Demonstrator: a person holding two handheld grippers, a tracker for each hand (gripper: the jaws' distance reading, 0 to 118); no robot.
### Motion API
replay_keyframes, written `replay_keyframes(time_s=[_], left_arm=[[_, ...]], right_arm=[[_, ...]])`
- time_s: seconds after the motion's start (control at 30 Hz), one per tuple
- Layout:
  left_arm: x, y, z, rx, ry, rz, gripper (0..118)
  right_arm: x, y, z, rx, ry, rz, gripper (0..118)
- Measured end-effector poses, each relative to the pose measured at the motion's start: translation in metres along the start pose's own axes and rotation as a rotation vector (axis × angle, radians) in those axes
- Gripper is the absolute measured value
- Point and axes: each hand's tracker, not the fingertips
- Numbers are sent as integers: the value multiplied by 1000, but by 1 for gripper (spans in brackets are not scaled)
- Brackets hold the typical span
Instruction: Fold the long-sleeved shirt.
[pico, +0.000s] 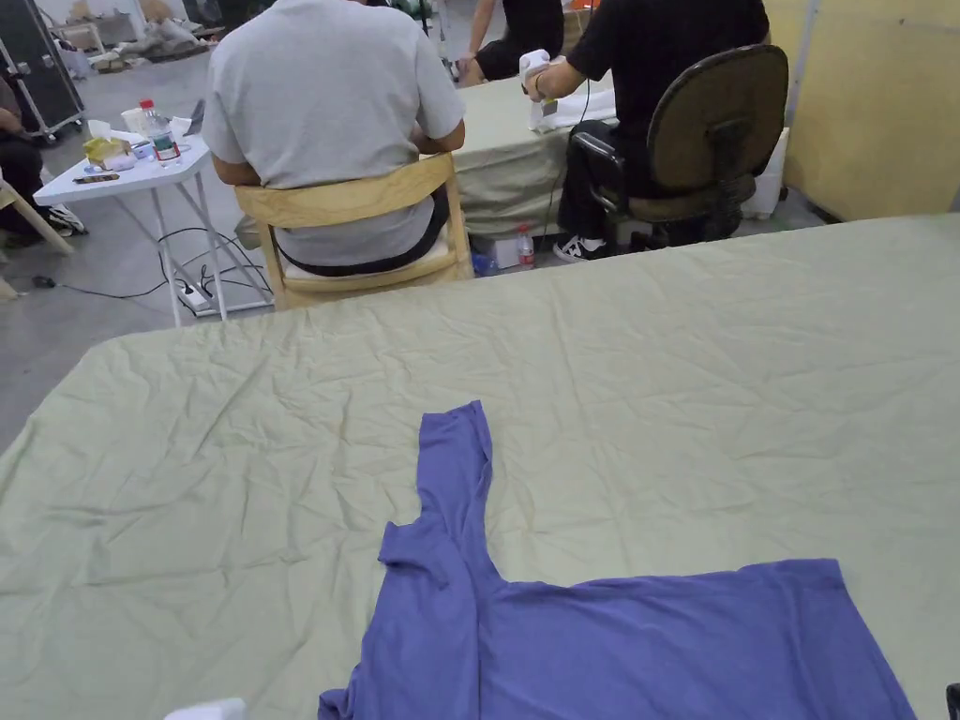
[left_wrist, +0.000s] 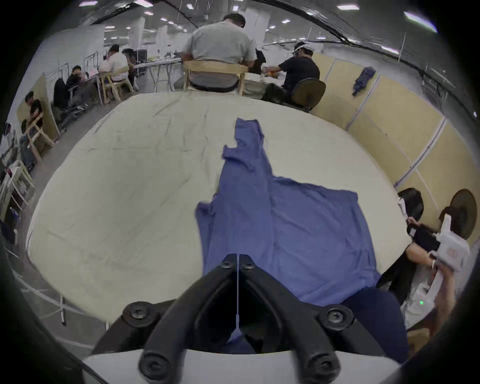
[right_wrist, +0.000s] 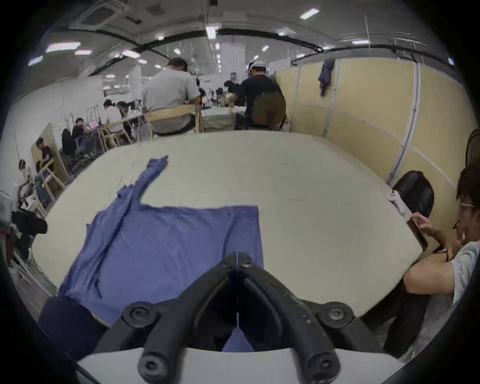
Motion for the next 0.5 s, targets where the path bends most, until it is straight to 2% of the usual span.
replay_keyframes(time_s=[0.13, 0.3, 0.37, 0.4, 0.43, 0.47, 0.5], left_arm=[[14, 68, -67, 20, 17, -107, 0], [33, 152, -166, 17, -5, -95, 0], [38, 183, -212, 12, -3, -95, 0], [39, 201, -236, 9, 1, -75, 8], [37, 219, -260, 21, -12, -32, 42], [36, 234, -282, 34, -6, 14, 81], [34, 251, -309, 21, 4, 58, 113]], right_arm=[[-14, 19, -15, 81, 21, -27, 3], [-29, 30, -35, 132, 38, -44, 3], [-28, 28, -46, 123, 73, -49, 3], [-28, 28, -51, 118, 79, -41, 3], [-28, 27, -55, 111, 79, -34, 3], [-28, 26, -59, 102, 83, -30, 3], [-28, 26, -65, 85, 91, -31, 3]])
